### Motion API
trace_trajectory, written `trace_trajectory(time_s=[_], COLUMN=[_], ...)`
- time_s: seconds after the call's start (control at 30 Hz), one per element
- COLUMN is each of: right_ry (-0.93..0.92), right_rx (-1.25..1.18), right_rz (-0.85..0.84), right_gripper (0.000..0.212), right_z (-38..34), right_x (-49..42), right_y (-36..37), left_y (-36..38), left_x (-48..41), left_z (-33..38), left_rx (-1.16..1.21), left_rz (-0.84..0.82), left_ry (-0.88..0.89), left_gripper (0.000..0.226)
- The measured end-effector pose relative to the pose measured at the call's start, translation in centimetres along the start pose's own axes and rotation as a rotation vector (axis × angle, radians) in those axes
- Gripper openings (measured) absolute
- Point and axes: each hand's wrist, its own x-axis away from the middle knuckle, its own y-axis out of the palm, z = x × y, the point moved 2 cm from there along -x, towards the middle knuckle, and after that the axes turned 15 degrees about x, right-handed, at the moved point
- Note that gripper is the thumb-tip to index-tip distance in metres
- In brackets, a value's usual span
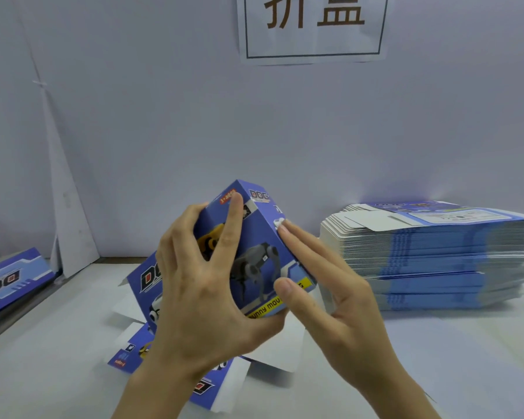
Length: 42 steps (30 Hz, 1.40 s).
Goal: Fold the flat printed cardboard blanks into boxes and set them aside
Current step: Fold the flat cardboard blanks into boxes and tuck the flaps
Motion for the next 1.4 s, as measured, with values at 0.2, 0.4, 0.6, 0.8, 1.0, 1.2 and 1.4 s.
trace_trajectory(time_s=[0.2, 0.4, 0.6, 0.8, 1.0, 1.2, 1.4], right_ry=[0.003, 0.173, 0.409, 0.464, 0.594, 0.571, 0.556], right_rx=[0.025, -0.163, -0.13, -0.244, -0.453, -0.239, -0.163], right_rz=[0.047, -0.088, 0.067, 0.271, -0.221, 0.012, 0.051], right_gripper=[0.044, 0.067, 0.098, 0.103, 0.095, 0.049, 0.04], right_z=[-0.3, 0.2, 2.3, 4.1, 4.7, 4.7, 4.1], right_x=[0.1, -0.8, -1.1, -1.2, -0.8, -1.3, -1.4], right_y=[0.5, -1.6, -3.0, -3.4, -1.9, -3.1, -3.5], left_y=[0.0, -0.2, 2.4, 3.2, 2.0, 1.4, 2.8], left_x=[0.0, -0.4, 0.8, 0.9, 0.6, 0.8, 0.7], left_z=[0.2, -0.6, -0.6, -2.5, -4.4, -5.1, -5.4], left_rx=[0.061, 0.034, 0.087, 0.884, 1.315, 0.833, 0.758], left_rz=[-0.007, -0.263, -0.281, -0.136, -0.068, -0.227, -0.337], left_ry=[-0.018, 0.215, -0.113, -0.859, -0.844, -0.513, -0.674], left_gripper=[0.107, 0.107, 0.115, 0.145, 0.107, 0.106, 0.061])
